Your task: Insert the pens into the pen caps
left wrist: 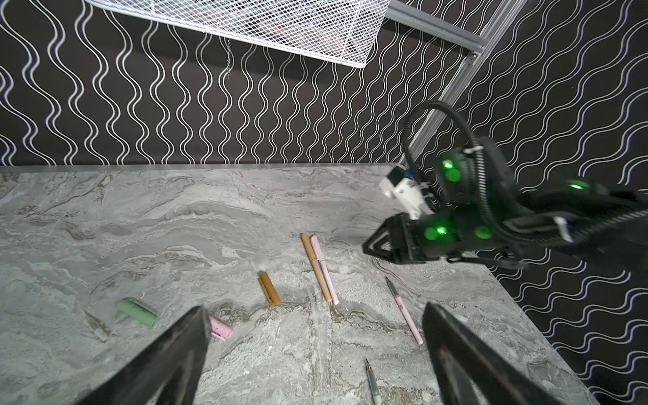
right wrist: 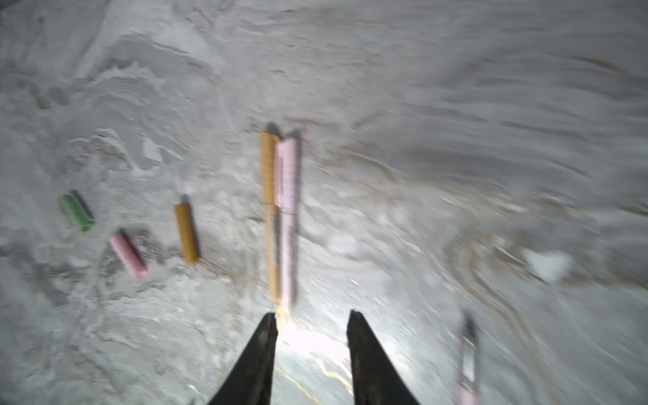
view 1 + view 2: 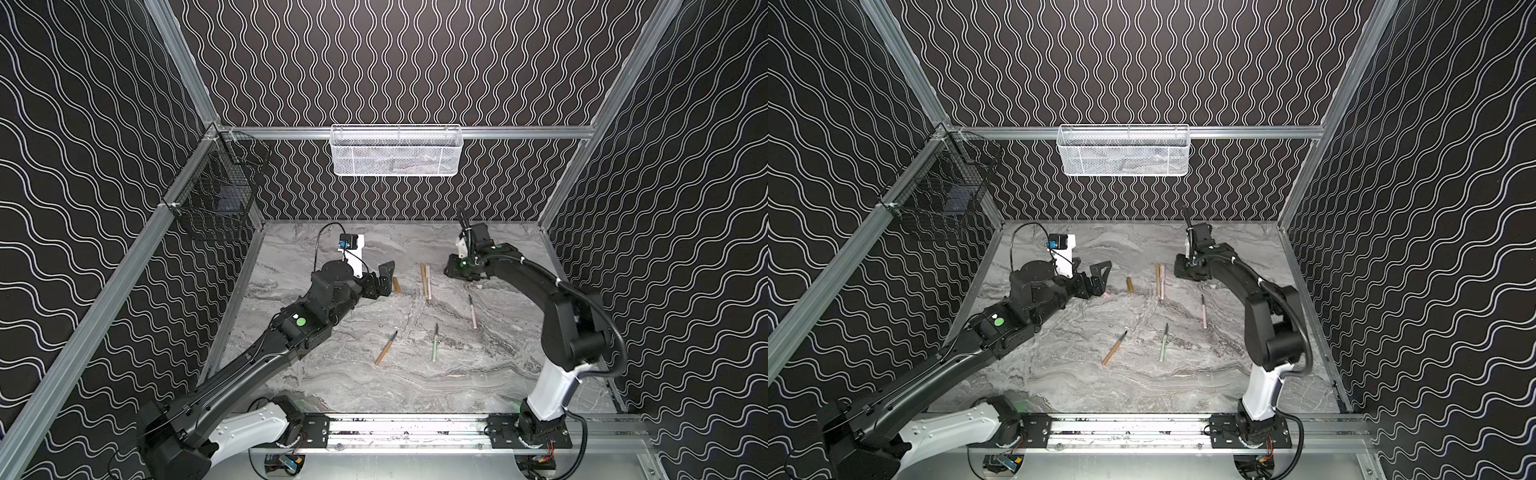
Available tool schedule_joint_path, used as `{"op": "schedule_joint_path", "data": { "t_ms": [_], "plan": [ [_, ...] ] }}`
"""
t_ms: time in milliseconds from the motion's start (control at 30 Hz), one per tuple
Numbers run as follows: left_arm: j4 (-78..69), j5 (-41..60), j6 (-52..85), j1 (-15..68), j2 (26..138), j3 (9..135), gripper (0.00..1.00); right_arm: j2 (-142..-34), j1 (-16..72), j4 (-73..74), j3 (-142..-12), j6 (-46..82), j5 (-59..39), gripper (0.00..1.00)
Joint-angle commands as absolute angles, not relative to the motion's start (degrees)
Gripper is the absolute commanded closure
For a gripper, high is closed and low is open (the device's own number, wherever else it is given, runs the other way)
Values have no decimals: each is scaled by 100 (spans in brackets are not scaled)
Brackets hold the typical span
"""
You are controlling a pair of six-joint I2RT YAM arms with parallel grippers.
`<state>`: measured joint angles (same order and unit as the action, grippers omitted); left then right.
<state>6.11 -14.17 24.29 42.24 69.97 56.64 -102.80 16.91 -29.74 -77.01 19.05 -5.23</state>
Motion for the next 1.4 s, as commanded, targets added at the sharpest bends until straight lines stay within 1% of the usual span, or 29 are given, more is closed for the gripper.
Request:
{"op": "schedule_joint_path", "data": {
  "t_ms": [0,67,167,233,333,467,600,833,967,1000,1167,1267,1367],
  "plan": [
    [504,-1219,2557,4217,7038,5695,3,-9903,1532,-3031,-7050,2001,207,64],
    [492,-1172,2589,4219,7049,5689,3,-9709,1428,-3005,-6682,1970,268,64],
    [485,-1063,2632,4219,7083,5695,3,-9572,1356,-2964,-6338,1917,350,60],
    [491,-1018,2669,4223,7122,5695,3,-9602,1336,-2957,-6220,1900,303,58],
    [491,-969,2689,4221,7179,5693,3,-9765,1336,-2935,-6171,1855,211,59],
    [493,-940,2688,4220,7192,5696,3,-9940,1336,-2923,-6165,1855,367,64],
    [485,-924,2672,4228,7216,5703,3,-10140,1336,-2879,-6200,1817,276,71],
    [492,-932,2646,4230,7248,5724,3,-10425,1336,-2810,-6253,1811,332,78],
    [490,-964,2629,4228,7266,5708,3,-10473,1336,-2730,-6192,1841,316,89],
    [501,-943,2628,4230,7273,5721,3,-10423,1336,-2672,-6148,1879,346,92],
    [453,-863,2582,4228,7308,5704,5,-9867,1336,-2374,-5983,1976,195,96],
    [185,-457,2487,4231,7320,5633,7,-9265,1345,-2025,-5868,2015,12,97],
    [-145,36,2397,4233,7380,5541,7,-8567,1367,-1538,-5754,2074,-474,97]
  ]
}}
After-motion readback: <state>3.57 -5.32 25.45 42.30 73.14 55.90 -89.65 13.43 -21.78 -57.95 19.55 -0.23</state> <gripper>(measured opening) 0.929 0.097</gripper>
